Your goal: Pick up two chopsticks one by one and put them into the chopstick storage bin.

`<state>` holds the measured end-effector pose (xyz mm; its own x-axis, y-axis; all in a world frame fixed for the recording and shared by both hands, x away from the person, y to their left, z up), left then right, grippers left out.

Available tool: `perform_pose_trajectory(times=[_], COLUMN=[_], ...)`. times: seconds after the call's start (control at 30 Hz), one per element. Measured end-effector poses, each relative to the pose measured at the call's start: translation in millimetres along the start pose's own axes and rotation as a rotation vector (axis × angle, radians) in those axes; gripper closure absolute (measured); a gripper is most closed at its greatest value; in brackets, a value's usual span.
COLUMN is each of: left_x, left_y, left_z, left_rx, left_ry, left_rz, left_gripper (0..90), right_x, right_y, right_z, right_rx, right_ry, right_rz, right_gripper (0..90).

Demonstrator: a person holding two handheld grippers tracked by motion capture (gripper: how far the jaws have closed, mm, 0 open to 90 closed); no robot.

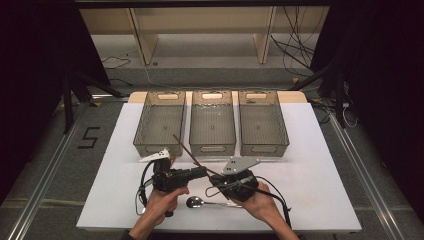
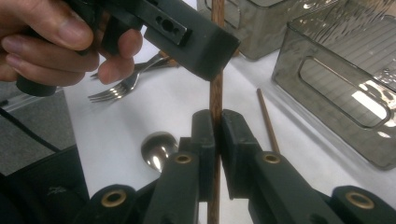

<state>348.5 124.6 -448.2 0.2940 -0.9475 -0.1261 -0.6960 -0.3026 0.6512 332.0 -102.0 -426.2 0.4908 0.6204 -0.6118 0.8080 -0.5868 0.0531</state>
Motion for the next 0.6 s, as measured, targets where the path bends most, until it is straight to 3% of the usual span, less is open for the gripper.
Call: perform_pose_trajectory(times=[0.07, 0.1, 0.2, 0.27, 0.33, 0.37, 0.6], left_x=[-0.1, -0.4, -4.4, -7.1, -8.9, -13.8, -32.6], left_y=[1.0, 1.9, 3.7, 4.7, 4.4, 3.0, -4.7], left_z=[-0.2, -0.8, -4.1, -6.8, -8.2, -11.9, -29.8], left_rx=[0.002, 0.000, 0.020, 0.036, 0.040, 0.051, 0.073], left_ry=[0.003, 0.009, 0.008, 0.011, 0.010, 0.006, -0.003], left_rz=[-0.002, -0.004, -0.015, -0.034, -0.040, -0.062, -0.112], left_gripper=[84.8, 84.8, 84.8, 84.8, 84.8, 84.8, 84.7], right_x=[-0.5, -0.6, -4.6, -9.0, -10.9, -14.3, -17.2], right_y=[1.0, 1.9, 5.2, 7.3, 8.6, 12.1, 22.0], right_z=[0.0, -0.1, 0.8, 1.7, 2.3, 5.1, 19.3], right_rx=[0.005, 0.008, 0.011, 0.014, 0.018, 0.018, 0.039], right_ry=[-0.002, -0.005, -0.015, -0.009, -0.004, -0.003, -0.035], right_rz=[-0.010, -0.013, -0.018, -0.025, -0.021, 0.001, 0.027], right_gripper=[81.4, 73.3, 70.4, 63.3, 58.4, 49.9, 37.2])
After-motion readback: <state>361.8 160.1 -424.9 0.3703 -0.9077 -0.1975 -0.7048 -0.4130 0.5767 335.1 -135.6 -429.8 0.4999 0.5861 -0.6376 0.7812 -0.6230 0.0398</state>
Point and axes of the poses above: each handheld gripper's, and its own axes: x roughly forward along the jaws, z roughly out of its underside, y roughly to its right, the point moved 1 cm from there along x, roughly forward along the jaws, and after that the axes turned 7 degrees about z, right-handed, at the moved point
